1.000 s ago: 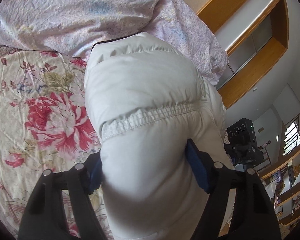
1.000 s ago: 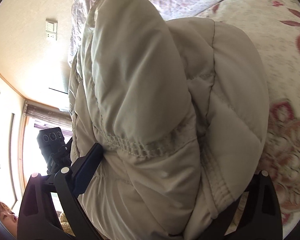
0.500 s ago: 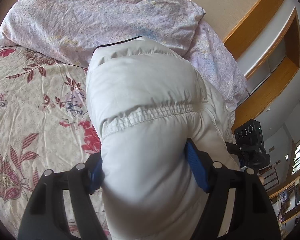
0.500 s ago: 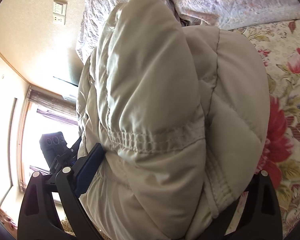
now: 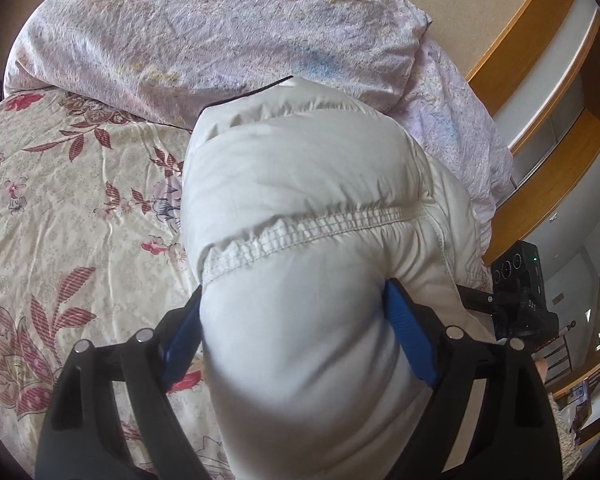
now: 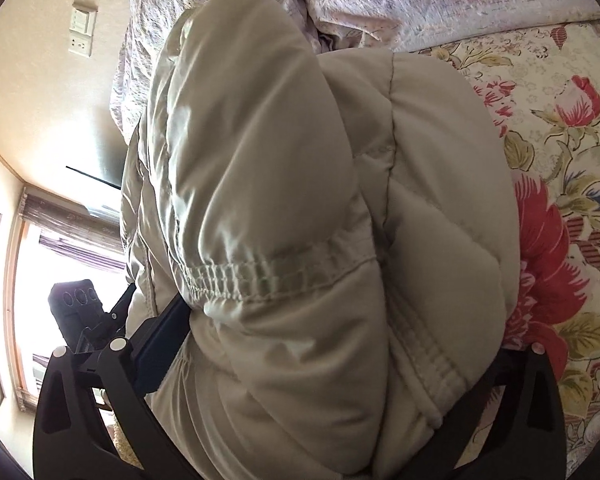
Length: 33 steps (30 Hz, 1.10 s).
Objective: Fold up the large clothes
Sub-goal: 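Carry the lifted jacket bundle with both grippers toward the pillows, then lower the jacket bundle onto the bedspread with both grippers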
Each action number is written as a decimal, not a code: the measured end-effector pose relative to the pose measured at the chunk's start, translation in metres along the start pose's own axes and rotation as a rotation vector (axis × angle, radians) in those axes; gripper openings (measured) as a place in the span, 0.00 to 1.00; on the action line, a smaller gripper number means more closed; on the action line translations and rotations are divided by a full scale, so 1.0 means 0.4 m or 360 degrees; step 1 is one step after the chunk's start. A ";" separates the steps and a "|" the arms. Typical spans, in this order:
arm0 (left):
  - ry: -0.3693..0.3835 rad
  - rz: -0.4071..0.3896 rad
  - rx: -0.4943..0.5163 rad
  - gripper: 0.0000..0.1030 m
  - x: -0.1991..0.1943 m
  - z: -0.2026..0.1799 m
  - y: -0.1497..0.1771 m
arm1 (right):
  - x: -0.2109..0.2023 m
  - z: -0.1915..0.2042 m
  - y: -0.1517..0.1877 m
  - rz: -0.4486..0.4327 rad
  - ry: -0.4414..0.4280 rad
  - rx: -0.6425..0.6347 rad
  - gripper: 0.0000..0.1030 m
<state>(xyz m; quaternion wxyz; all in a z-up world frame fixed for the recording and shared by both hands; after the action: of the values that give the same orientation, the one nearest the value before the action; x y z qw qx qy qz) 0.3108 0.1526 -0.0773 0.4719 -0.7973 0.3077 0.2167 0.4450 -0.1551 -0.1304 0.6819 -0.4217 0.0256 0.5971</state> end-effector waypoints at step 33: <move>-0.0596 -0.0253 0.0466 0.96 -0.061 -0.167 -0.062 | -0.102 0.400 -0.032 -0.0602 0.0887 -0.0694 0.61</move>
<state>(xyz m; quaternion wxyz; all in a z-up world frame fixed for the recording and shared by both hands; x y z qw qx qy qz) 0.3140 0.1094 -0.0157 0.6468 -0.6880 0.1792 0.2760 0.3689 -0.0894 0.0014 0.6412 -0.6995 0.0042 0.3153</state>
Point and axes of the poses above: each gripper's, at about its wrist camera, not at the fingertips, and x roughly the way its jaws point, z to its left, y to its underside, the point moved 4 cm from there along x, roughly the way its jaws point, and after that the axes turned 1 degree about z, right-handed, at the moved point
